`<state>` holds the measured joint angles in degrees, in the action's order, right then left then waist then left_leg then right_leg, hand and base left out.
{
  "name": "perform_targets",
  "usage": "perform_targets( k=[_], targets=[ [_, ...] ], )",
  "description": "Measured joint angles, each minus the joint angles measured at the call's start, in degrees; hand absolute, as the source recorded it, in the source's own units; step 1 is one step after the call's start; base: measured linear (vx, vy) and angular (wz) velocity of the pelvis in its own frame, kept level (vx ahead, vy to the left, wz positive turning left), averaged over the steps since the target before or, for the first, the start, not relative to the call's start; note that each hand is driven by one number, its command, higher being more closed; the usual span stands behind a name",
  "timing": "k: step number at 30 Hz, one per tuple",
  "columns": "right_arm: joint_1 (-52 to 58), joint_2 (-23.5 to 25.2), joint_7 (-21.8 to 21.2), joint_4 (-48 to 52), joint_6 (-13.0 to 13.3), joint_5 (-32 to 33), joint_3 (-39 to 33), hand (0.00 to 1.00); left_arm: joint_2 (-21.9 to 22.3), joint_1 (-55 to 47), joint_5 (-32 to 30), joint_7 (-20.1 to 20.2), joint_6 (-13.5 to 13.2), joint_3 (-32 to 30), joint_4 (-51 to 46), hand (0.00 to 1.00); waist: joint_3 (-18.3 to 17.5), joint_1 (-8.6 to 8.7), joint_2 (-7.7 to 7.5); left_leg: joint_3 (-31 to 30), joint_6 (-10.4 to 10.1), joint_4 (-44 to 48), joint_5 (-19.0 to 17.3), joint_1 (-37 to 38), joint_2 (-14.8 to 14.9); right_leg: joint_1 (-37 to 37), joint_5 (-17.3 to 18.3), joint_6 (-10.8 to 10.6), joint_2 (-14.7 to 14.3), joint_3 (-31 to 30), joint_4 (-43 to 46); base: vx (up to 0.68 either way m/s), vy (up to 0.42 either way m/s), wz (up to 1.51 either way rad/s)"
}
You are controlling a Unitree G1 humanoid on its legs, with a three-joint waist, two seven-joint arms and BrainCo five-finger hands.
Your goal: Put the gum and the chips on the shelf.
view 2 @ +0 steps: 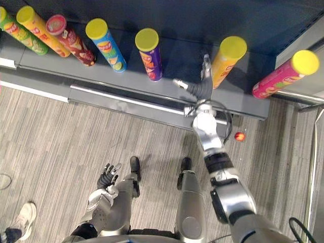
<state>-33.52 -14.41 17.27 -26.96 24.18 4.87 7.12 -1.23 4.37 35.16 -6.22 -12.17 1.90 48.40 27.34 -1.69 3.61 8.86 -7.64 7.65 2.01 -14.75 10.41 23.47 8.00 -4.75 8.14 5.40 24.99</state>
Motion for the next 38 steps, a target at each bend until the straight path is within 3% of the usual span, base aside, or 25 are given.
perform_targets(
  k=[5, 10, 15, 23, 27, 33, 38],
  targets=[
    [10.52, 2.39, -3.92, 4.66, -0.34, 0.20, 0.03, 0.00, -2.52, -1.03, -0.43, -0.27, 1.01, -0.10, 2.50, 0.00, -0.52, 0.65, -1.09, 0.25, -0.01, -2.83, 0.06, 4.99, 0.30, -5.77, -1.70, -0.21, -1.27, 0.01, -5.18, 0.06, 0.030, -0.08],
    [25.74, 4.21, -9.15, 8.10, -0.48, 0.42, 0.38, 0.00, -3.59, -3.92, -2.72, -0.43, 1.08, -1.82, 5.19, 0.00, -5.57, 2.68, -3.37, 0.74, 0.04, -5.67, 0.09, 7.95, 0.03, -10.35, -3.86, -1.08, -1.68, -0.11, -11.43, 0.08, 0.050, -0.02],
    [36.11, 4.19, -13.78, 7.98, -2.38, 0.15, 3.65, 0.00, -3.45, -7.18, -5.06, -0.62, 1.41, -2.30, 6.55, 0.00, -11.22, 3.23, -3.53, 2.74, 0.05, -8.70, 0.09, 11.68, -0.52, -14.40, -5.70, -1.77, -1.98, -1.26, -17.14, 0.08, 0.053, -0.16],
    [43.82, 5.29, -18.89, -6.46, -6.10, -0.49, 3.05, 0.00, -3.48, -10.77, -5.07, 0.34, 1.67, -4.67, 10.73, 0.00, -18.02, 3.25, -3.79, 3.07, 0.20, -11.72, -0.20, 16.63, -1.23, -19.97, -6.22, -2.39, -1.92, -1.37, -21.25, 0.06, 0.022, 0.00],
    [43.91, 7.27, -18.98, -19.24, -8.73, -0.18, -2.25, 0.00, -3.21, -11.74, -5.08, 1.94, 2.95, -6.74, 13.21, 0.00, -19.26, 3.21, -3.46, 3.18, 0.16, -12.77, -0.24, 18.69, -1.29, -22.00, -6.22, -2.38, -1.99, -1.32, -22.12, 0.04, 0.003, -0.01],
    [41.95, 8.76, -14.39, -32.57, -9.31, 5.37, -13.86, 0.00, -2.28, -12.33, -4.26, 4.82, 4.12, -10.82, 15.73, 0.00, -21.03, 3.07, -3.12, 3.22, 0.19, -13.10, -0.64, 21.14, -1.33, -24.82, -6.20, -2.38, -2.02, -1.11, -23.22, 0.02, 0.006, 0.01],
    [43.09, 9.58, -10.44, -37.02, -15.70, 12.33, -18.09, 0.00, -1.29, -12.34, -0.50, 7.43, 5.78, -13.06, 17.65, 0.00, -21.67, 3.17, -2.50, 3.60, 0.06, -13.44, -1.04, 22.99, -1.32, -26.74, -6.20, -2.38, -2.04, -1.05, -23.91, 0.00, 0.003, -0.03]
  ],
)
